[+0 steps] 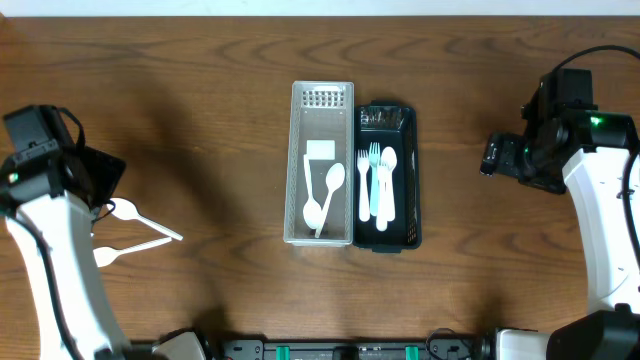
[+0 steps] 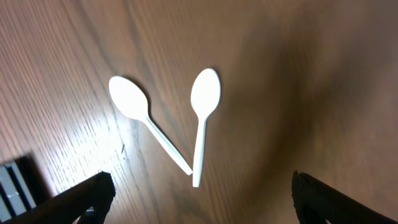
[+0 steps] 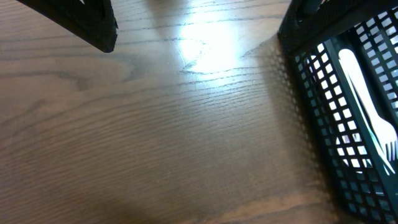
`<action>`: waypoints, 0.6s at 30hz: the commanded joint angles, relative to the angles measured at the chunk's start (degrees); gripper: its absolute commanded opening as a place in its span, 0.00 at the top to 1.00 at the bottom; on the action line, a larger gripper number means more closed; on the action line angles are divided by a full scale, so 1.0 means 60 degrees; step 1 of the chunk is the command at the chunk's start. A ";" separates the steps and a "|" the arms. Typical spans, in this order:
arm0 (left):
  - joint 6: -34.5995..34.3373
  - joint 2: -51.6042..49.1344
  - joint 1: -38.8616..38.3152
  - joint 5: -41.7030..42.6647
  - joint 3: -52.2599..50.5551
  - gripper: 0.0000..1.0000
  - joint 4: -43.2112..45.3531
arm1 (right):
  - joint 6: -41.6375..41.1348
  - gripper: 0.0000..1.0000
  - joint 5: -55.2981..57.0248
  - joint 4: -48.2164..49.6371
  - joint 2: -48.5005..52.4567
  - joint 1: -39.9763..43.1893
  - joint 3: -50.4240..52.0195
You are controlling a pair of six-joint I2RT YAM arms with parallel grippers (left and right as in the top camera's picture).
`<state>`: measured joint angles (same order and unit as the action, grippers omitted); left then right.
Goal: Pack container
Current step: 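Move the left gripper back and grasp a third white spoon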
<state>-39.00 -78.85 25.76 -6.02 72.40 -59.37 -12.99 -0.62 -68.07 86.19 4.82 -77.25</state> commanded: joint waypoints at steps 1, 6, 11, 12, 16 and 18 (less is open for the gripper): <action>-0.0284 -0.0736 0.0280 0.0725 -0.0299 0.07 0.0211 | 0.0182 0.12 -0.0040 -0.0018 -0.0007 0.0062 0.0011; -0.0557 -0.2000 0.0346 0.0725 -0.0342 0.06 0.0539 | 0.0182 0.13 -0.0040 -0.0011 -0.0007 0.0062 0.0011; -0.0543 -0.3067 0.0346 0.0721 -0.0342 0.06 0.0940 | 0.0222 0.13 -0.0040 -0.0015 -0.0007 0.0062 0.0015; -0.0539 -0.3257 0.0346 0.0721 -0.0342 0.06 0.1027 | 0.0233 0.13 -0.0040 -0.0015 -0.0007 0.0062 0.0015; -0.0401 -0.3887 0.0346 0.0725 -0.0346 0.06 0.1213 | 0.0251 0.12 -0.0036 -0.0011 -0.0007 0.0062 0.0015; -0.0193 -0.4146 0.0346 0.0725 -0.0368 0.06 0.1322 | 0.0251 0.12 -0.0036 -0.0007 -0.0007 0.0062 0.0015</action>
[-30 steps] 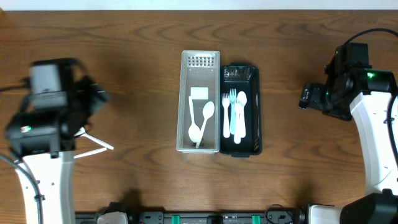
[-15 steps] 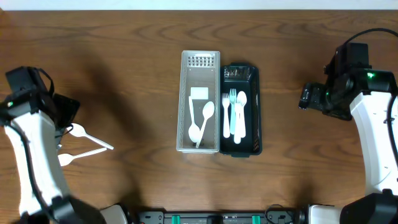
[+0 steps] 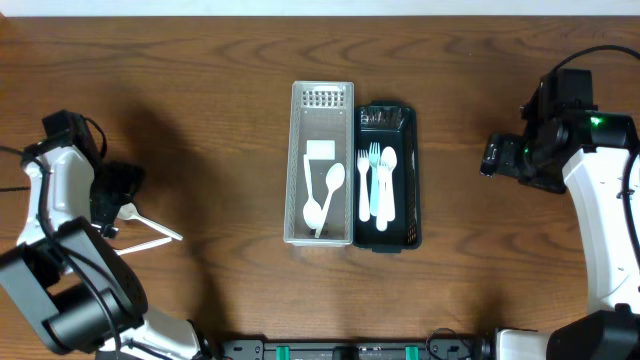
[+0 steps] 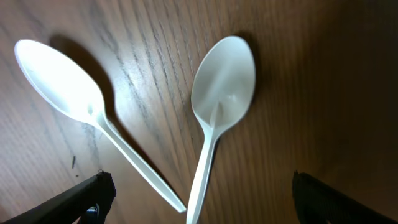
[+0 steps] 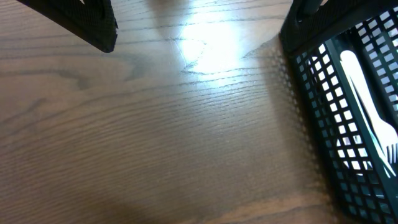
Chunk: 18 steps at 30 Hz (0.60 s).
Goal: Pack container
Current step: 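Move the left gripper back and grasp a third white spoon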
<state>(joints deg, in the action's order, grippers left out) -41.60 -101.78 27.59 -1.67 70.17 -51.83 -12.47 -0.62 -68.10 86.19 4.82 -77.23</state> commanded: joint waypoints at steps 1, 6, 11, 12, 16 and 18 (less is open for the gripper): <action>0.0328 -0.0404 0.0040 0.0011 -0.0040 0.06 0.0138 | 0.0164 0.13 -0.0036 -0.0004 -0.0007 0.0062 0.0011; 0.0721 -0.0663 0.0040 0.0211 -0.0554 0.07 0.0867 | 0.0164 0.12 0.0036 -0.0007 -0.0007 0.0073 0.0011; 0.0969 -0.0725 0.0040 0.0433 -0.1107 0.07 0.1698 | 0.0160 0.12 0.0087 -0.0047 -0.0007 0.0033 0.0011; 0.0973 -0.0725 0.0040 0.0430 -0.1191 0.06 0.1810 | 0.0160 0.12 0.0087 -0.0069 -0.0007 0.0033 0.0011; 0.1078 -0.0725 0.0040 0.0433 -0.1512 0.07 0.2266 | 0.0164 0.12 0.0102 -0.0127 -0.0007 0.0044 0.0011; 0.1082 -0.0725 0.0040 0.0433 -0.1632 0.07 0.2375 | 0.0164 0.12 0.0102 -0.0120 -0.0007 0.0084 0.0011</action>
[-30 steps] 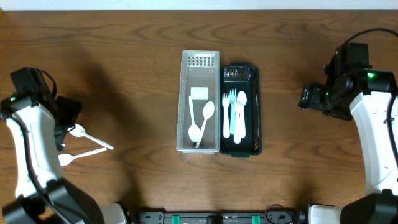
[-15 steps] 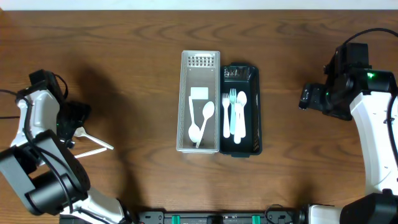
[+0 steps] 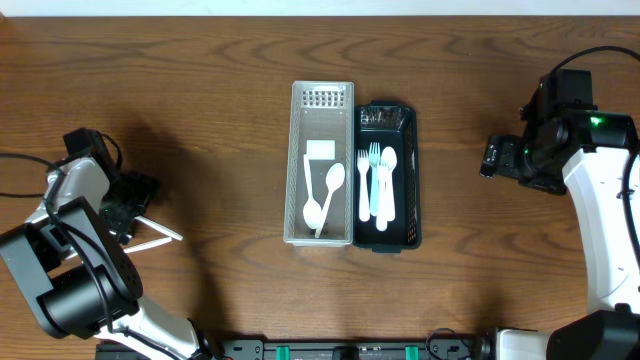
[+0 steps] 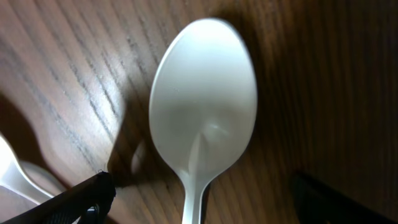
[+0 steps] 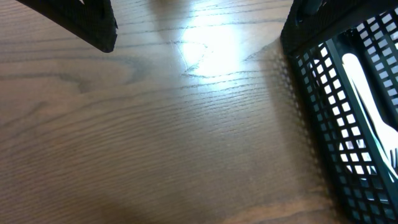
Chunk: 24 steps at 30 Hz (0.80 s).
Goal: Pack container
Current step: 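Move the left gripper back and grasp a third white spoon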
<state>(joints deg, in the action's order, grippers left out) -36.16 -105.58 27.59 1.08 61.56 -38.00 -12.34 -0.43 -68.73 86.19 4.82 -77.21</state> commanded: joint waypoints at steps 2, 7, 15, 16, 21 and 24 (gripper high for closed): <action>0.0175 -0.0095 0.0040 -0.0029 -0.0266 0.07 0.0102 | 0.0142 0.12 0.0069 -0.0007 -0.0007 0.0076 0.0007; 0.0310 -0.0095 0.0040 -0.0029 -0.0288 0.27 0.0087 | 0.0142 0.12 0.0069 0.0015 -0.0007 0.0069 0.0007; 0.0310 -0.0095 0.0040 -0.0029 -0.0288 0.63 -0.0084 | 0.0146 0.13 0.0073 -0.0036 -0.0007 0.0076 0.0007; 0.0313 -0.0095 0.0040 -0.0029 -0.0288 0.68 -0.0087 | 0.0142 0.12 0.0069 -0.0036 -0.0007 0.0076 0.0007; 0.0514 -0.0095 0.0040 -0.0029 -0.0288 0.94 -0.0153 | 0.0142 0.12 0.0073 -0.0029 -0.0007 0.0076 0.0007; 0.0532 -0.0095 0.0040 -0.0033 -0.0288 0.94 -0.0189 | 0.0142 0.12 0.0069 -0.0033 -0.0007 0.0076 0.0007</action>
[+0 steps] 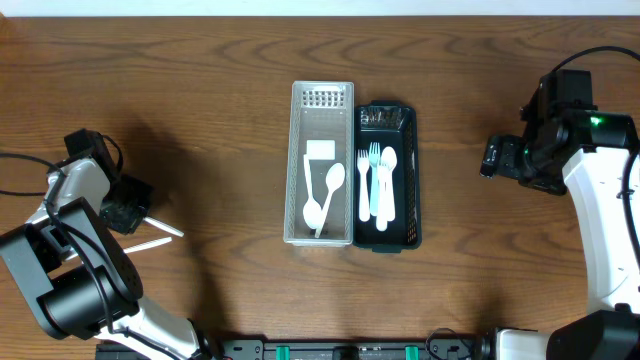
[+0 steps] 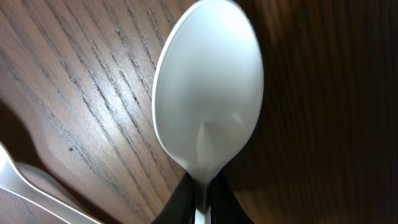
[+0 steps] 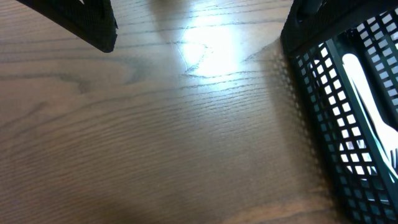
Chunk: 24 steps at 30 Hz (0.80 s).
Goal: Pack container
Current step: 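Move the left gripper back and grasp a third white spoon, then place the spoon into the grey basket and open the gripper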
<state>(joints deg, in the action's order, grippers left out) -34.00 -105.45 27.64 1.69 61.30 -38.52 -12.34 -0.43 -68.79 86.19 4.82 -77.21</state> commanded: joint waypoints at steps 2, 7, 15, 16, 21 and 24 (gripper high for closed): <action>0.0248 -0.0106 0.0029 -0.0131 -0.0244 0.94 -0.0109 | 0.0142 0.12 0.0069 -0.0015 -0.0007 0.0076 0.0007; 0.0375 0.0295 -0.0135 -0.0124 -0.0102 0.94 -0.0685 | 0.0142 0.12 0.0073 0.0015 -0.0007 0.0080 0.0007; 0.1840 0.2765 -0.2306 -0.0102 0.0809 0.94 -0.1796 | 0.0138 0.12 0.0062 0.0036 -0.0007 0.0076 0.0007; 0.2018 0.3147 -0.2779 -0.0102 0.0994 0.94 -0.1945 | 0.0138 0.12 0.0062 0.0033 -0.0007 0.0076 0.0007; 0.2728 0.4517 -0.5373 -0.0109 0.1825 0.95 -0.2215 | 0.0138 0.12 0.0058 0.0011 -0.0007 0.0076 0.0007; 0.2769 0.4794 -0.6961 -0.0168 0.2022 0.94 -0.2014 | 0.0138 0.12 -0.0007 0.0015 -0.0007 0.0076 0.0007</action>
<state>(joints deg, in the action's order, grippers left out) -20.45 -77.41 -8.05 1.39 72.64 -50.70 -12.34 -0.45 -68.71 86.19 4.82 -77.17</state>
